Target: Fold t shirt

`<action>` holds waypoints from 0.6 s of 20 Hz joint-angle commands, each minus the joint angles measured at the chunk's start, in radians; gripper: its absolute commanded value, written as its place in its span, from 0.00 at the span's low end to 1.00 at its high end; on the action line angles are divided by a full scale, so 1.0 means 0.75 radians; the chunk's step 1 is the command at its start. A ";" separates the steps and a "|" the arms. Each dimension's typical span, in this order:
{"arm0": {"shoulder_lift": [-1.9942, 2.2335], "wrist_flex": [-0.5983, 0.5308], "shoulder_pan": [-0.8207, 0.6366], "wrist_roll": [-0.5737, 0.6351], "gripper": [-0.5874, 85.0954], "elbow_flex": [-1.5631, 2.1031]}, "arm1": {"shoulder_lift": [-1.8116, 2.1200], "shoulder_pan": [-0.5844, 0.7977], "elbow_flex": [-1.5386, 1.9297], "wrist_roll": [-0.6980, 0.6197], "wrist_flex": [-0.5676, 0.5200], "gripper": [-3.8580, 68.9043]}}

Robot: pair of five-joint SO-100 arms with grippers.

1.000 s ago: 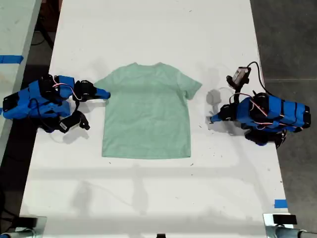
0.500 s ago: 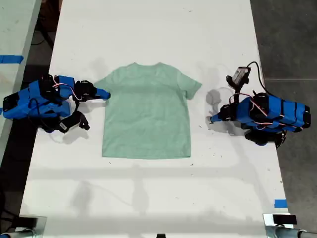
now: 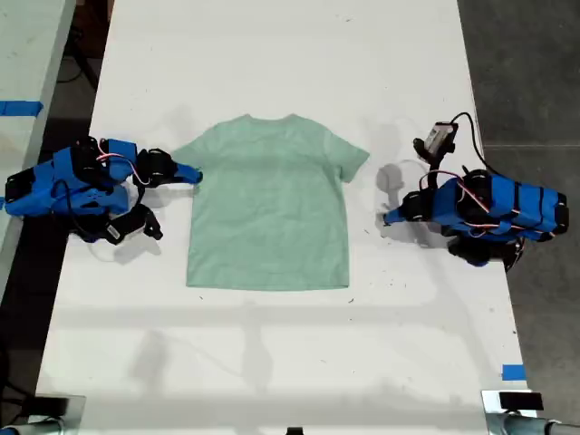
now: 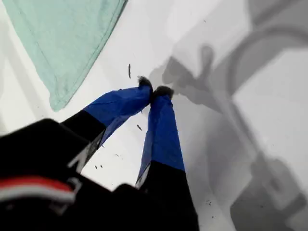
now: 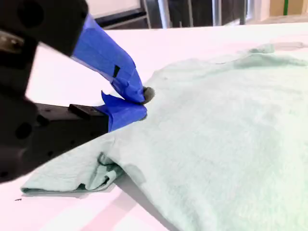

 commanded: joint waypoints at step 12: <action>0.010 0.002 0.070 -0.002 0.06 0.047 | 0.010 -0.016 0.057 -0.560 -0.039 0.10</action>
